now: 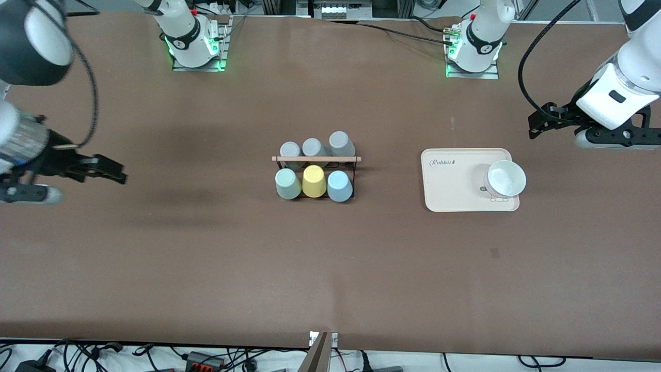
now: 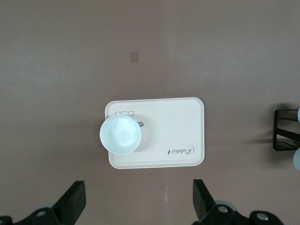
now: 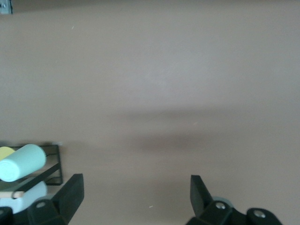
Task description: Hang scattered cups on rack with three cups
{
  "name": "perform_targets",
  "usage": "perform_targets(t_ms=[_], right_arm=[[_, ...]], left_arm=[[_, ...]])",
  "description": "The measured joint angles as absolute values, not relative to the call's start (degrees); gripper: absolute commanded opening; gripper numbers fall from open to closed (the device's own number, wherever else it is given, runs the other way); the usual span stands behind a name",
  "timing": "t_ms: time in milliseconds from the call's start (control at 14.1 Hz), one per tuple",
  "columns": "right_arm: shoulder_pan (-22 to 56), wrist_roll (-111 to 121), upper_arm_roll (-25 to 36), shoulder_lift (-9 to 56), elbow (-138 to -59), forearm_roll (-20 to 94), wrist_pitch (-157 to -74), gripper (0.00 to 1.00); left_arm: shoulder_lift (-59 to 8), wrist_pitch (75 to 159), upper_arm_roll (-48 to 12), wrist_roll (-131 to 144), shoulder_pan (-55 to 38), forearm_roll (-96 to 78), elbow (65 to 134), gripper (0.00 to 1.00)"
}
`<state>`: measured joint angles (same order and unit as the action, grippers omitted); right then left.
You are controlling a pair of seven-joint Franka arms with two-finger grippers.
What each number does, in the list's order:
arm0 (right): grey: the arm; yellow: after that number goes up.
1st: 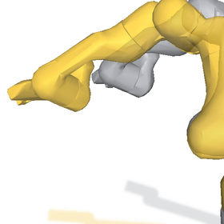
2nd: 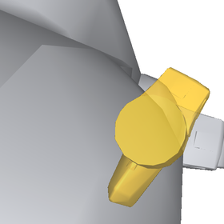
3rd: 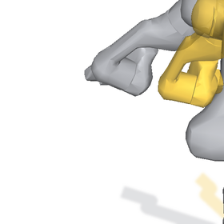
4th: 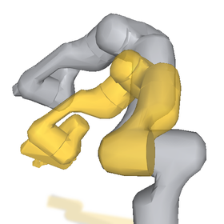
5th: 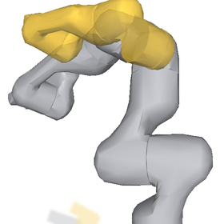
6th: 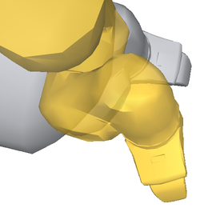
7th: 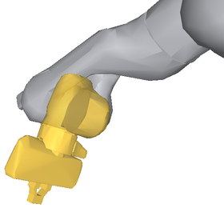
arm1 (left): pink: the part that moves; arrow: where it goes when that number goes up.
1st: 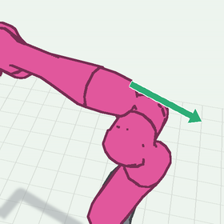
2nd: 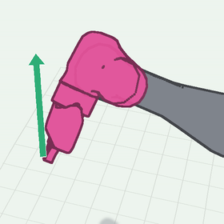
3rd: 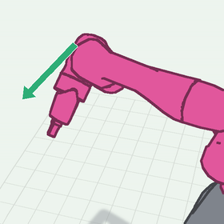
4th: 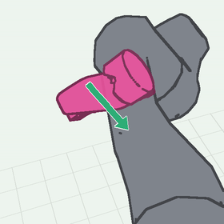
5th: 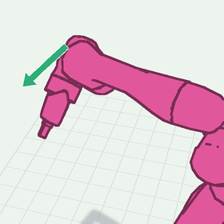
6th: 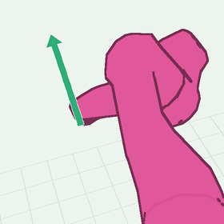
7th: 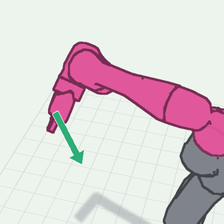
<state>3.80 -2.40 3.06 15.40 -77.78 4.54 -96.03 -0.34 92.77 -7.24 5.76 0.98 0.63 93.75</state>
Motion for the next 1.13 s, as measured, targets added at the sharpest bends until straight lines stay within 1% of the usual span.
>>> perform_targets(t_ms=[212,495,636,990,1131], right_arm=[[2.26,2.37,4.28,14.83,-76.35,4.42,-95.63,1.00],[2.40,3.14,5.02,13.75,-77.49,4.02,-95.55,1.00],[2.78,3.14,4.98,11.14,-82.04,2.81,-97.63,1.00],[2.99,3.14,4.97,-0.32,-101.04,2.13,-106.63,1.00],[2.95,3.15,4.97,-2.56,-104.06,2.12,-107.63,1.00]], left_arm=[[-0.34,92.76,-7.24,5.76,1.01,0.63,93.73,1.00],[-0.34,92.76,-7.24,5.76,1.08,0.63,93.72,1.00],[-0.34,92.76,-7.24,5.76,1.09,0.63,93.71,1.00],[-0.34,92.75,-7.24,5.76,1.12,0.63,93.69,1.00],[-0.34,92.71,-7.24,5.76,1.13,0.63,93.69,1.00]])
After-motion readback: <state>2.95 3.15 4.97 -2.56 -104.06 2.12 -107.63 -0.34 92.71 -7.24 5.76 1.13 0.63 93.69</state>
